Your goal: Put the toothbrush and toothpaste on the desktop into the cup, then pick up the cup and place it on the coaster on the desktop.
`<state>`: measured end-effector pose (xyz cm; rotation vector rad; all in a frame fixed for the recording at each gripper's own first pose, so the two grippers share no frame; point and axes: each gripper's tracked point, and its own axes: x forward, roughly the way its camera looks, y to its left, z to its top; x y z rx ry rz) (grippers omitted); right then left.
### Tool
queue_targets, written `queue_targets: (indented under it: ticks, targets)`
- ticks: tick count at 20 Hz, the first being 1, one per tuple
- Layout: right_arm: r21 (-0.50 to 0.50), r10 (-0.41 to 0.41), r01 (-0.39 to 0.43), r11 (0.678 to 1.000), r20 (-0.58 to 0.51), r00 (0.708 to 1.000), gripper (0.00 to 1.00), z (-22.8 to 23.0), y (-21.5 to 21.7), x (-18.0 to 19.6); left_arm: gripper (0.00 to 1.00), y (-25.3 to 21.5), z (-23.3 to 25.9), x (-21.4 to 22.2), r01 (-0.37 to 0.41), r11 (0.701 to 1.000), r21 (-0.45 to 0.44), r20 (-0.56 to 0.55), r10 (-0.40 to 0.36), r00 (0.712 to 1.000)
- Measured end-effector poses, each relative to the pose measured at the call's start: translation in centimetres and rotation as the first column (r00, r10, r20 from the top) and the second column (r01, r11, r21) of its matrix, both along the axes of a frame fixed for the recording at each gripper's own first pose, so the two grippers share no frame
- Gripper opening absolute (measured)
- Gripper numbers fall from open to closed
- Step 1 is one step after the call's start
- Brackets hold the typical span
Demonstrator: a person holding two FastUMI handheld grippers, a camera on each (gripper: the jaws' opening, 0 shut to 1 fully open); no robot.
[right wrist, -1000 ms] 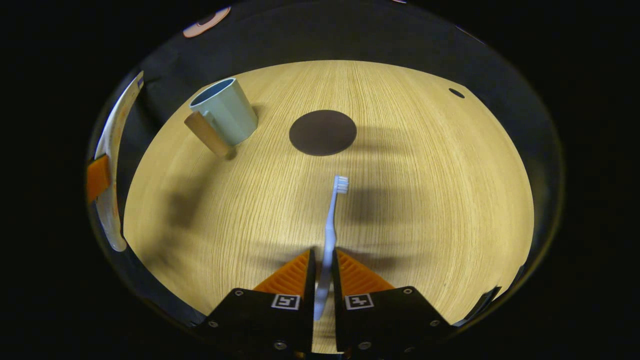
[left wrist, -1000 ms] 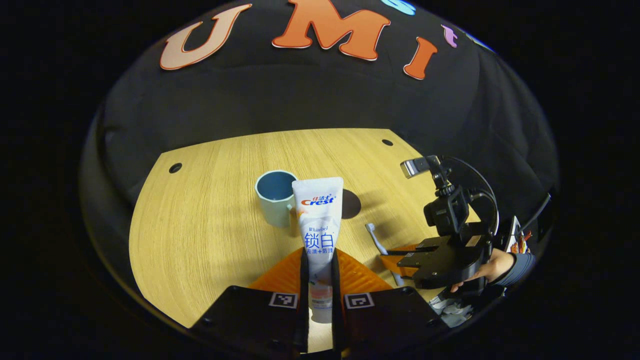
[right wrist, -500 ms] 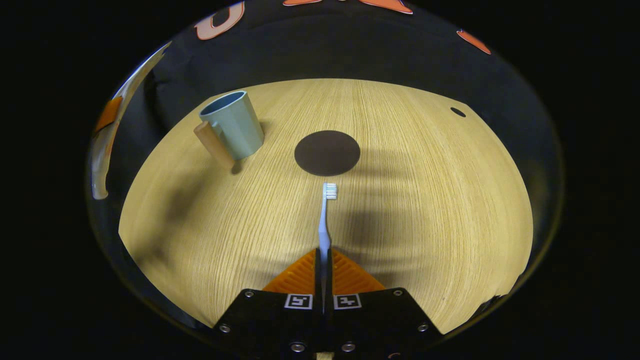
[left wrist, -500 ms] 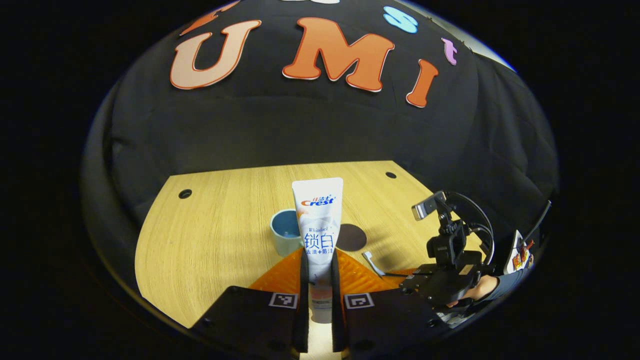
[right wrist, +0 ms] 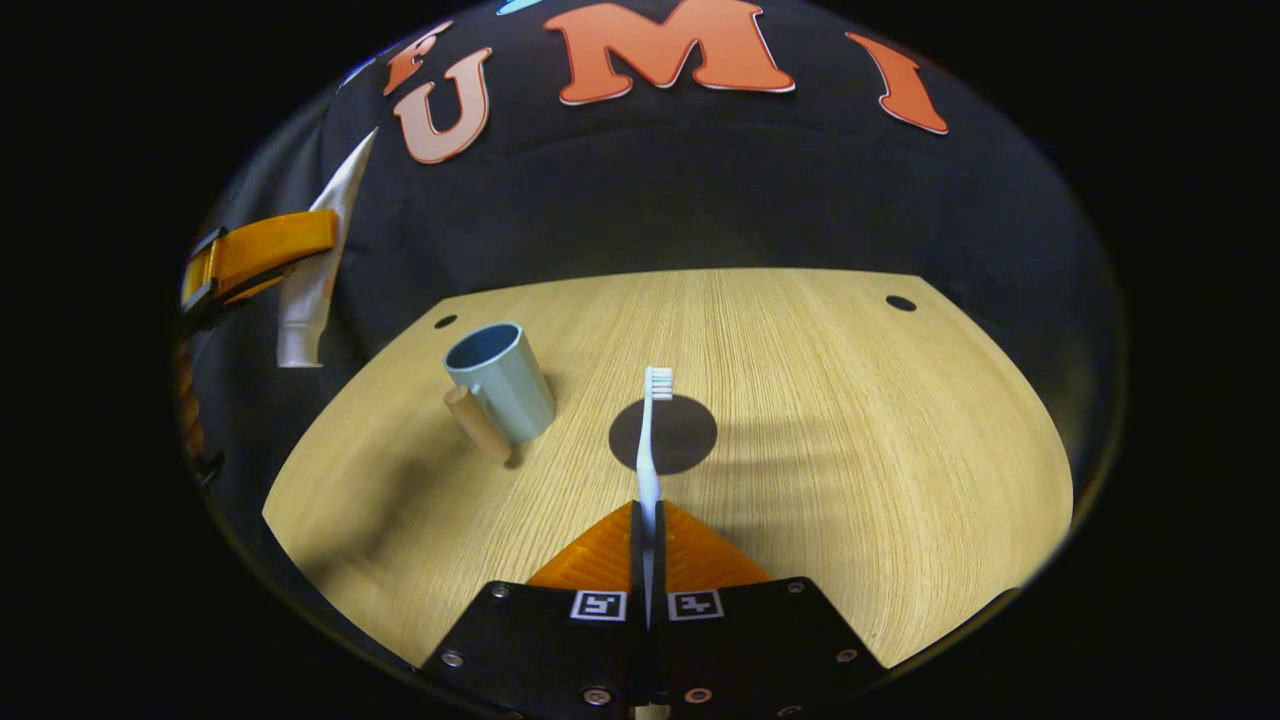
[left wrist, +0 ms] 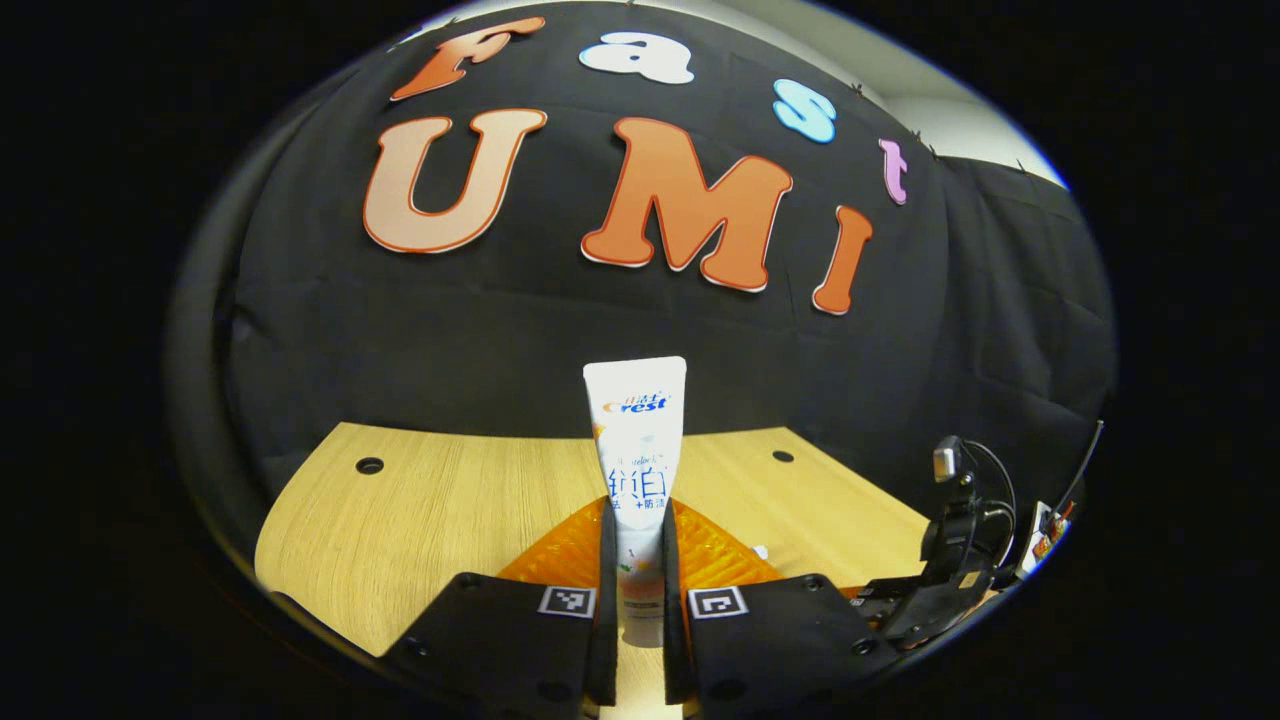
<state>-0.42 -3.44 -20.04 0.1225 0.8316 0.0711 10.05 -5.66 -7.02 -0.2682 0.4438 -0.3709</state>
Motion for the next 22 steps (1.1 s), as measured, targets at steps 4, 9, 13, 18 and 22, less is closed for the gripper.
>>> queue_targets:
  ticks: [4,9,13,18,22]
  targets:
    - [0.001,-0.014,0.014,1.0,0.153,0.988,0.01,2.9,0.0,1.9,0.18,-0.4,0.6,2.0,-0.042,0.998,-0.053,0.087,0.046,0.995]
    - [-0.004,0.007,-0.006,1.0,0.351,0.936,0.01,6.8,-0.2,3.8,0.19,0.1,-0.3,4.5,-0.088,0.994,-0.059,0.218,0.099,0.971]
    - [-0.011,0.031,-0.029,1.0,0.445,0.895,0.01,8.8,0.4,4.7,0.19,-0.3,-4.0,5.4,-0.102,0.993,-0.066,0.23,0.114,0.967]
    - [0.047,0.027,-0.06,0.997,0.512,0.859,0.01,10.3,1.1,5.2,0.19,-0.6,-8.0,6.5,-0.104,0.994,-0.023,0.246,0.107,0.963]
    - [0.055,0.026,-0.065,0.996,0.534,0.845,0.02,11.0,1.8,6.2,0.19,-1.2,-10.2,7.1,-0.106,0.994,-0.018,0.245,0.107,0.964]
